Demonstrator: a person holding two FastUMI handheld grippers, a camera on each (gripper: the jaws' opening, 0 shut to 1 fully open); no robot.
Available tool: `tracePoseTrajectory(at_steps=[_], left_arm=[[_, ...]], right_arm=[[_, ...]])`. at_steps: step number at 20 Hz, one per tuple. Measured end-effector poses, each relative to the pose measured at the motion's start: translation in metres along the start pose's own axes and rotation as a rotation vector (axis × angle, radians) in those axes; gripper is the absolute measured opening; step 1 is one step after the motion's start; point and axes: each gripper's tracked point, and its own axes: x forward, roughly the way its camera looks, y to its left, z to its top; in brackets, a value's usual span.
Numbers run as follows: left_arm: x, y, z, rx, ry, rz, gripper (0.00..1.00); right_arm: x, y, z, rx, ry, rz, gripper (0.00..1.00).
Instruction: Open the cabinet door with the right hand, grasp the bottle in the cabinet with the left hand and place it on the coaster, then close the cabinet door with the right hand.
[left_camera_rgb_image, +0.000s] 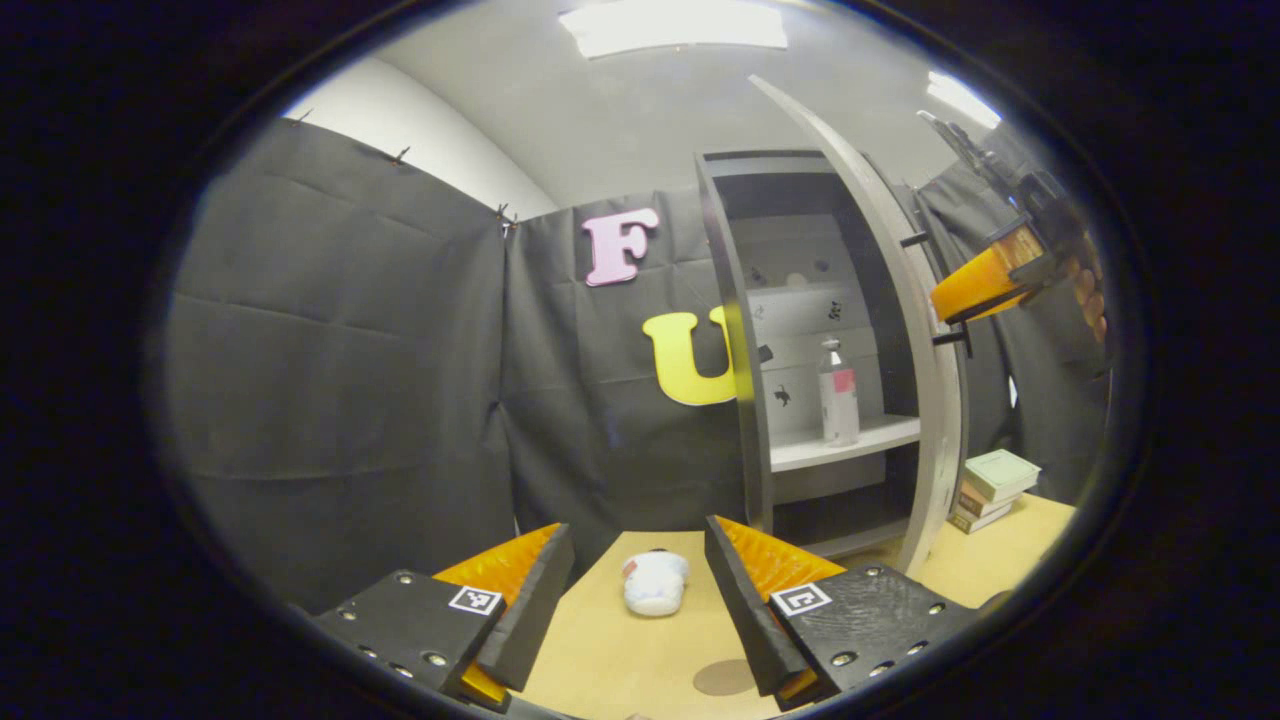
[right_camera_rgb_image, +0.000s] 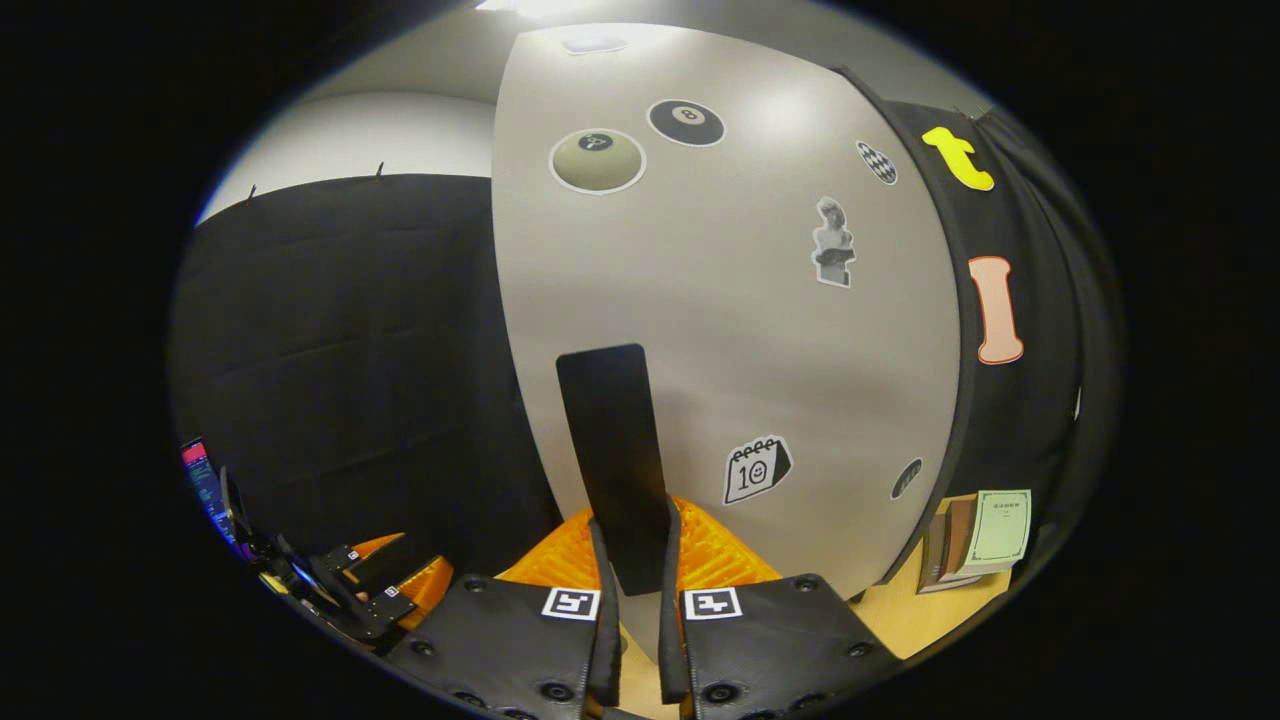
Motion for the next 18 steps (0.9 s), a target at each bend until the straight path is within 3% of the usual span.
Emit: tracePoseTrajectory(at_steps=[18], left_arm=[[0.024,-0.119,0.009,-0.029,-0.023,-0.191,0.80]], right_arm=[[-0.013,-0.018,0.002,-0.032,-0.016,-0.009,0.16]])
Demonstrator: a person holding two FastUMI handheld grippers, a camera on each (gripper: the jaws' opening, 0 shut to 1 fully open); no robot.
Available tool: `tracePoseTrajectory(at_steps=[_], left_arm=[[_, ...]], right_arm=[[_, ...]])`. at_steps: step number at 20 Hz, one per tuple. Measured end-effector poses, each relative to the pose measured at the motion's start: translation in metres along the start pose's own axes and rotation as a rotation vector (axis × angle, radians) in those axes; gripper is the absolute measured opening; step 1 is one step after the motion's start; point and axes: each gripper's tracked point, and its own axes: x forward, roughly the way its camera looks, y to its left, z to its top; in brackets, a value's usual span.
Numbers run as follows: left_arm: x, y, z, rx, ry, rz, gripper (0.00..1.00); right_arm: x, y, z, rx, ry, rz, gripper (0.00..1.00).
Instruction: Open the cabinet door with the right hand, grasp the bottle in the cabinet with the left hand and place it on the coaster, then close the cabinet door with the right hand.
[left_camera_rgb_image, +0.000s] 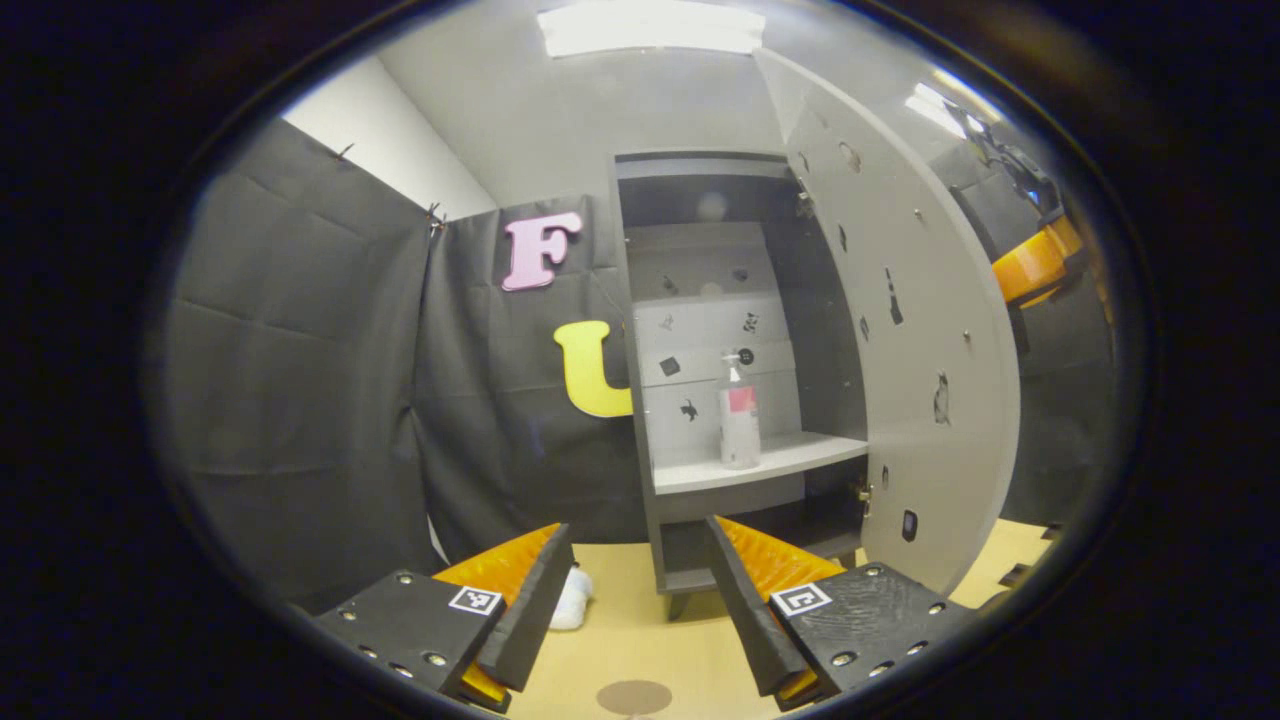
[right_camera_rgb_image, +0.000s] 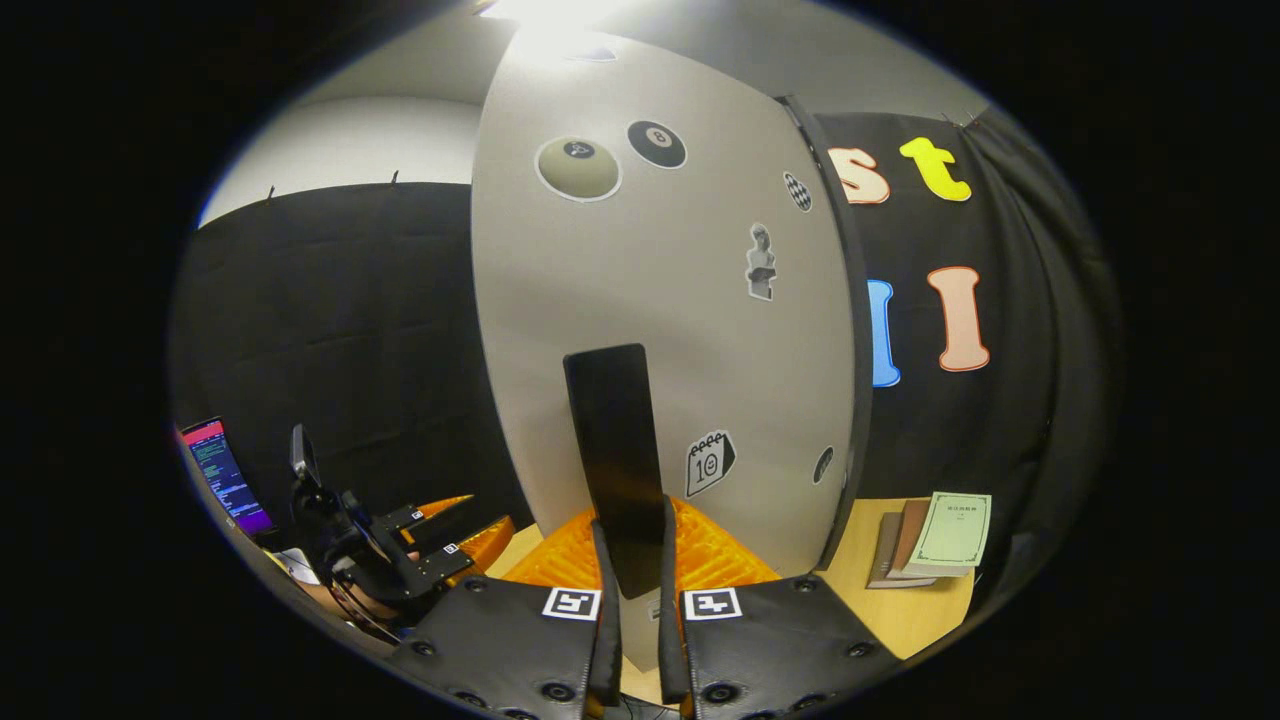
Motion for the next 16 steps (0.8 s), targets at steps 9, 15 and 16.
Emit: tracePoseTrajectory(at_steps=[9,15,16], left_arm=[[0.009,-0.030,-0.005,-0.026,0.007,-0.038,0.82],[0.004,-0.045,-0.003,-0.023,0.012,-0.048,0.80],[0.001,-0.047,-0.001,-0.022,0.010,-0.048,0.80]], right_arm=[[-0.010,-0.017,0.003,0.006,-0.020,-0.081,0.16],[-0.009,-0.031,0.007,0.016,-0.058,-0.146,0.16],[-0.008,-0.033,0.007,0.011,-0.068,-0.152,0.16]])
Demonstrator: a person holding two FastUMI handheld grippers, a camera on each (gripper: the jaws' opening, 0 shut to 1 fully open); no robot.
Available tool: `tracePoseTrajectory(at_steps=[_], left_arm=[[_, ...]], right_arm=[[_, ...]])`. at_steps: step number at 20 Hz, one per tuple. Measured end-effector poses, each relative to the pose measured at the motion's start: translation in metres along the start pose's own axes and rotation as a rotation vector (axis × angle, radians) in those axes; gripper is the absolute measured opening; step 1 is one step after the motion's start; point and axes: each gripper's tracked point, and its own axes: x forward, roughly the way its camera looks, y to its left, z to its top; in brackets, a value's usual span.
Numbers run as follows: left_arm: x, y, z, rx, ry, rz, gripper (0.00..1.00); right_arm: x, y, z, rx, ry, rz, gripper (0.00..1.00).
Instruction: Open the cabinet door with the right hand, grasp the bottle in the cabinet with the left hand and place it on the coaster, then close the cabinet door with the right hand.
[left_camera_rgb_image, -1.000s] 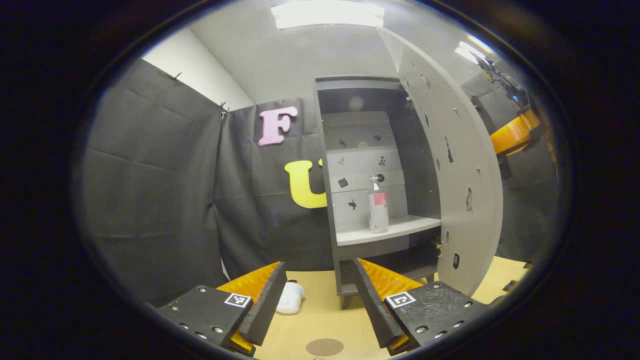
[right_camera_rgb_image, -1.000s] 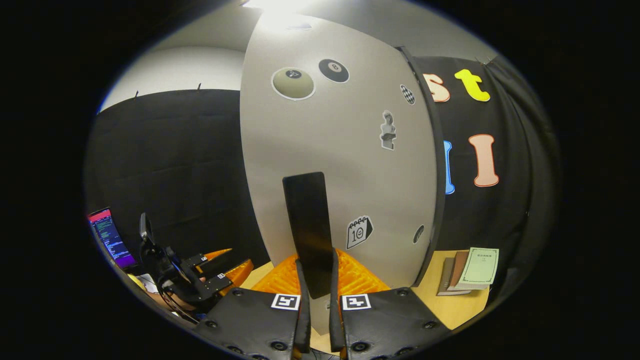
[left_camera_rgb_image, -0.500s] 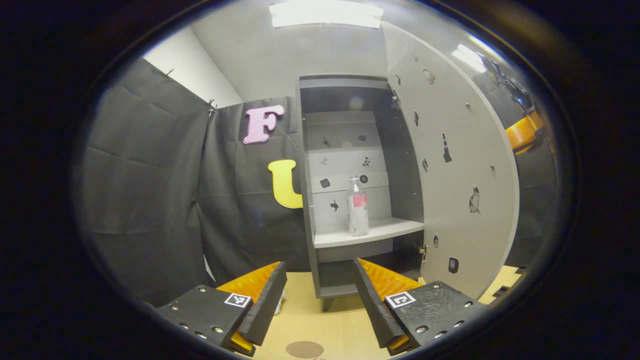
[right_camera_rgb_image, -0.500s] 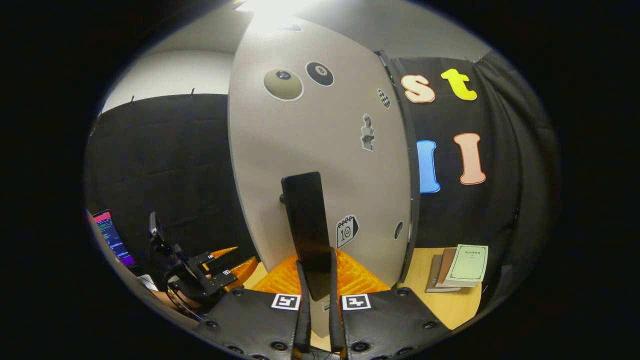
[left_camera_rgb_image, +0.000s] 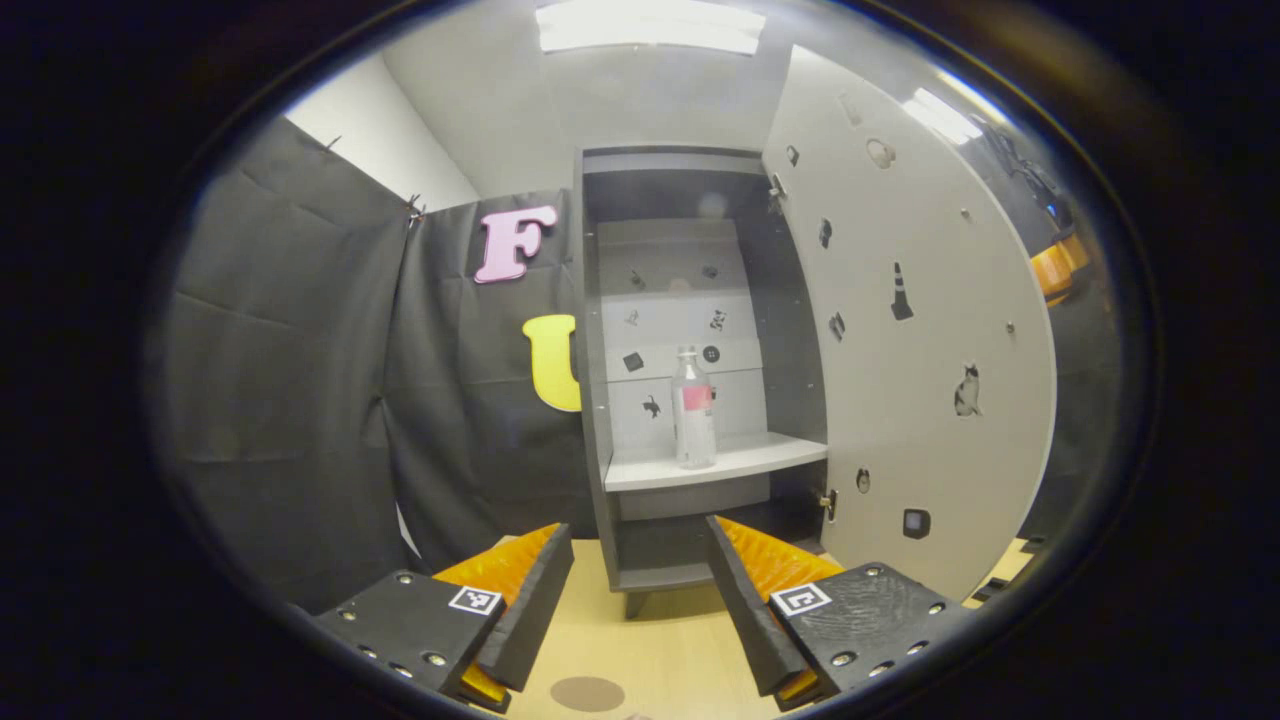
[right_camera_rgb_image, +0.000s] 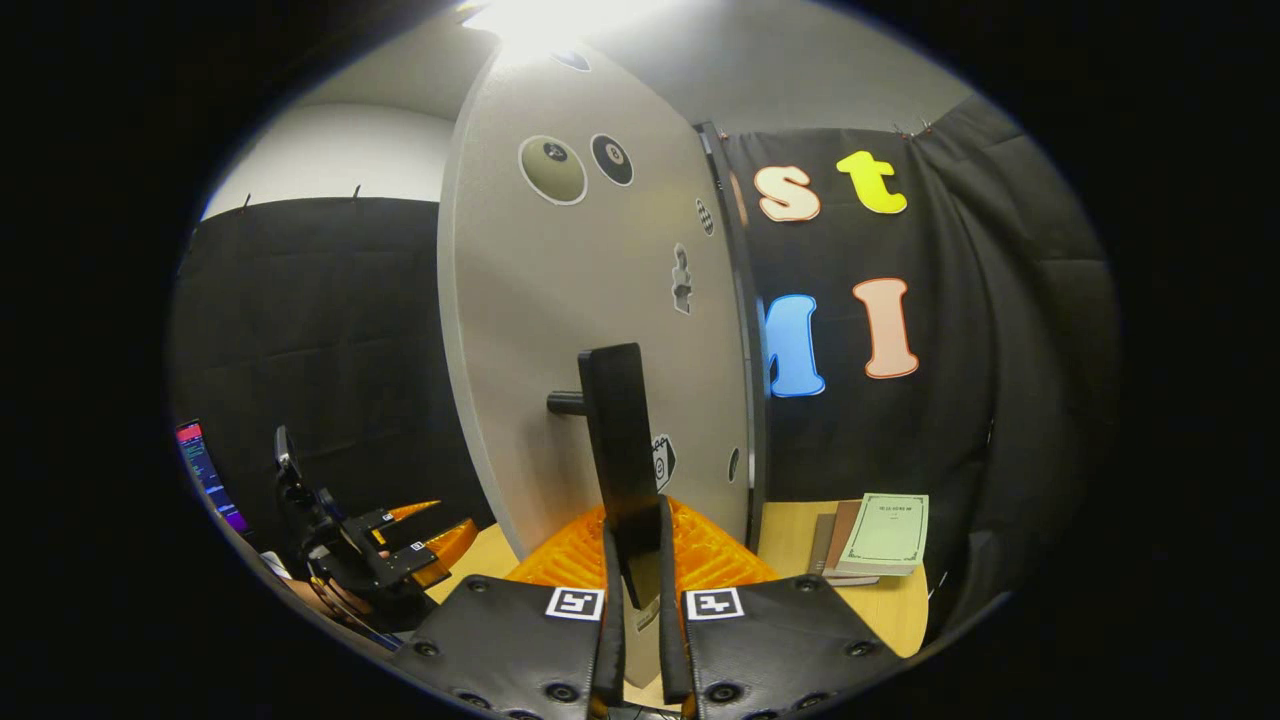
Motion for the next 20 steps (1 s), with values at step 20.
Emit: tracePoseTrajectory(at_steps=[20], left_arm=[[0.004,-0.043,0.023,0.019,-0.029,0.028,0.80]], right_arm=[[-0.012,-0.050,0.008,-0.037,-0.087,-0.161,0.14]])
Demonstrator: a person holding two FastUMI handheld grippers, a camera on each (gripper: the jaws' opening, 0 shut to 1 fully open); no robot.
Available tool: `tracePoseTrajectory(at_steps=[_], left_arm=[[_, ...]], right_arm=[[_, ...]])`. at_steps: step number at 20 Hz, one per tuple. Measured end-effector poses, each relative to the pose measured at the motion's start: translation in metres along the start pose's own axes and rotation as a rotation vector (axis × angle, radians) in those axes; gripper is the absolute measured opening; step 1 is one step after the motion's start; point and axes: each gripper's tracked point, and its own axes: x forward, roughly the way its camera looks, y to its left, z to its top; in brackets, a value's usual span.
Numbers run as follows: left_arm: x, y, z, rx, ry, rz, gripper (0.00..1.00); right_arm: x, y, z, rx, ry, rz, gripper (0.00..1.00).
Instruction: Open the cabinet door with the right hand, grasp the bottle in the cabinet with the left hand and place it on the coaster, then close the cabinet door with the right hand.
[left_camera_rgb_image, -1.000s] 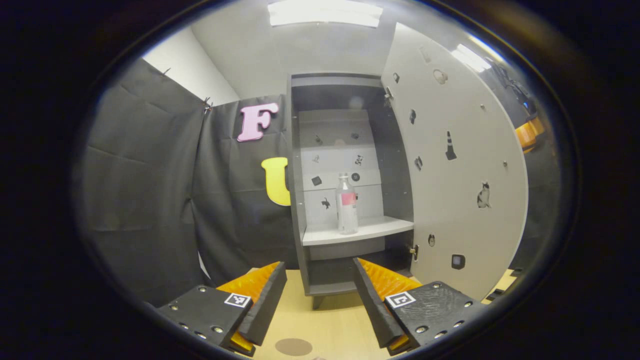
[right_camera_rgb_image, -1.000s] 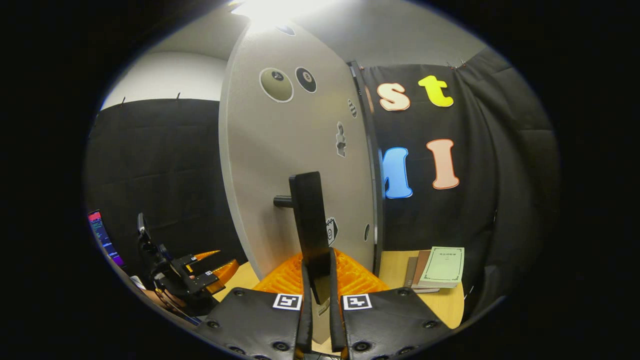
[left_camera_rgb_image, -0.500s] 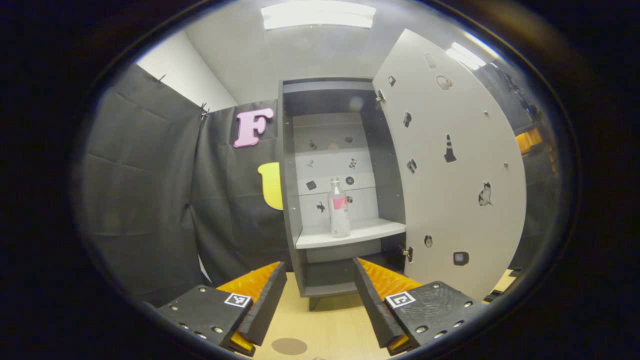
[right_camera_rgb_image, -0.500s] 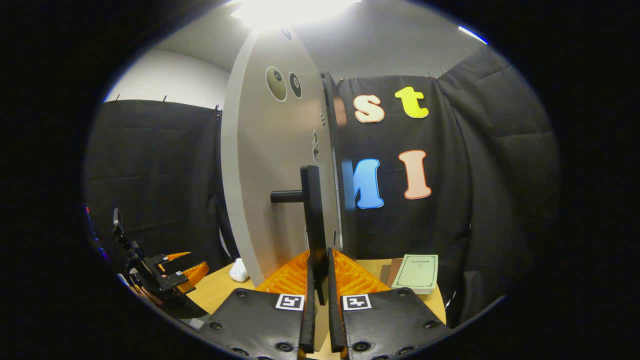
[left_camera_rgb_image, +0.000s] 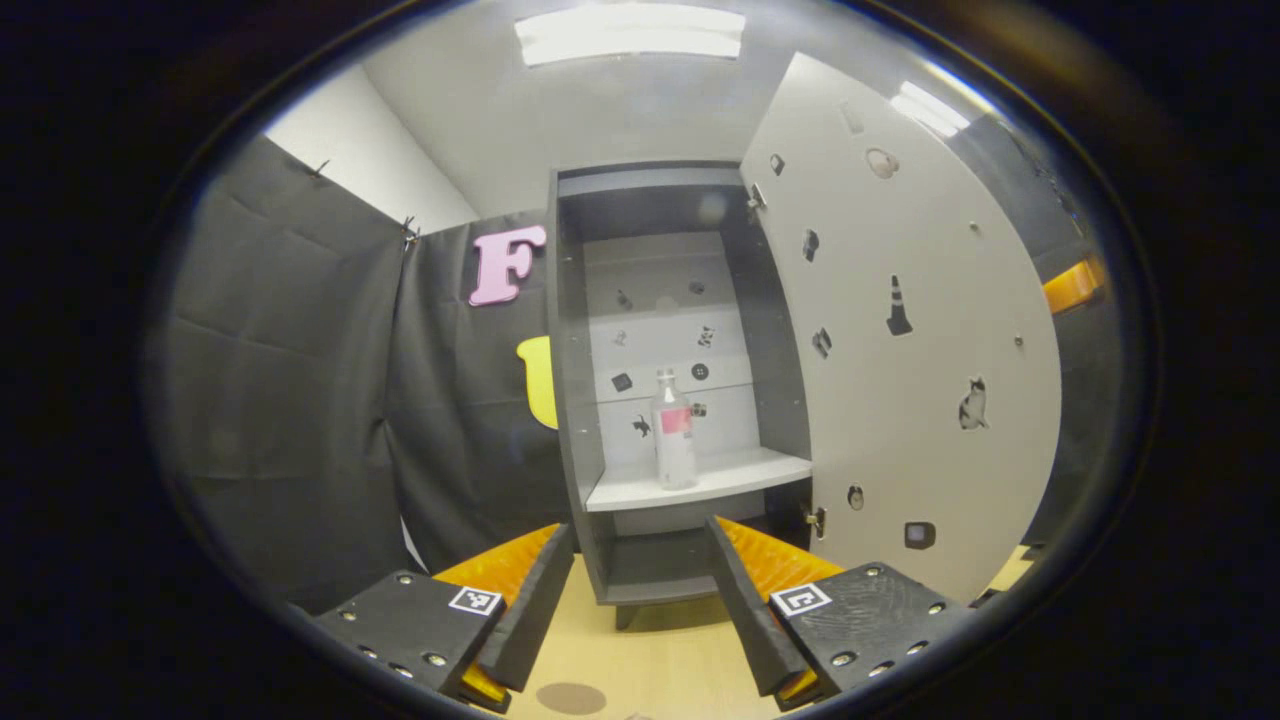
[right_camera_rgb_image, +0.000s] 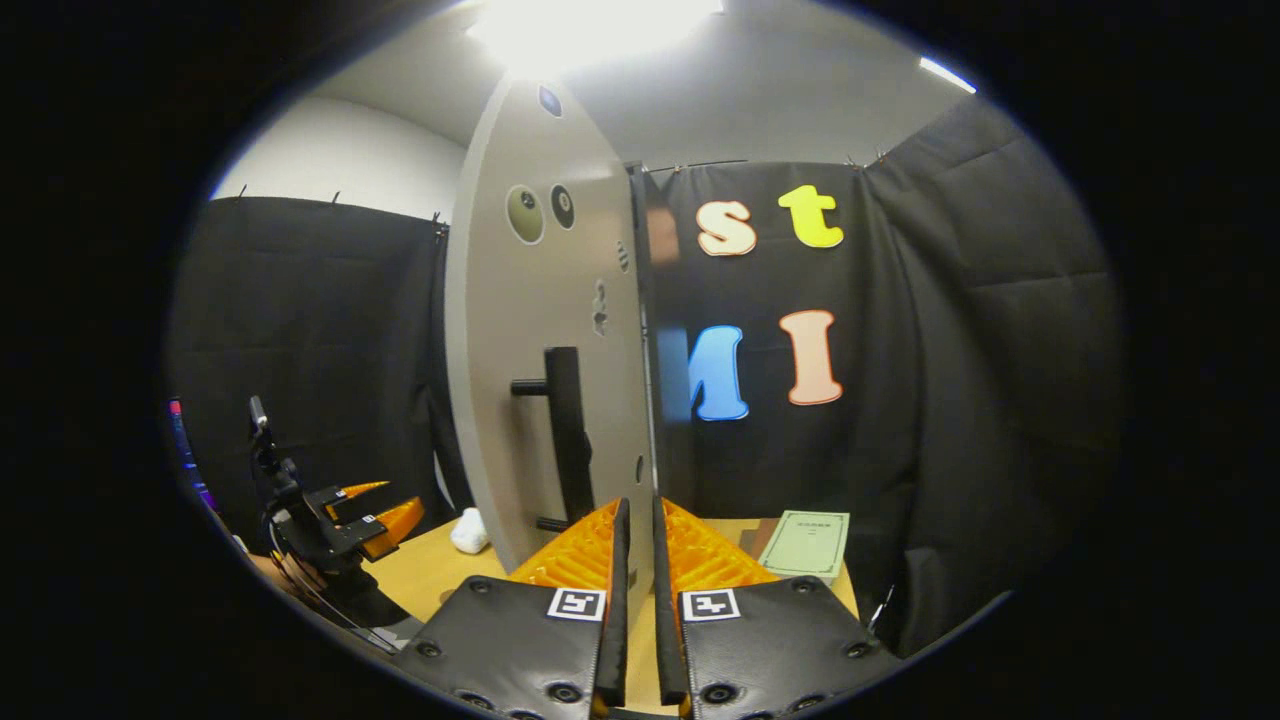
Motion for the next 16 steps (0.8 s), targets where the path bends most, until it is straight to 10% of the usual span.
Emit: tracePoseTrajectory(at_steps=[5,8,16], left_arm=[[0.029,-0.008,0.009,-0.028,0.031,0.018,0.82],[0.043,-0.011,0.024,-0.040,0.032,0.002,0.82],[0.117,-0.012,0.070,-0.081,0.010,-0.081,0.82]], right_arm=[[-0.003,-0.030,-0.009,-0.005,0.030,-0.129,0.12],[-0.003,-0.038,-0.015,-0.006,0.042,-0.161,1.00],[0.002,-0.057,-0.017,0.035,0.023,-0.267,0.97]])
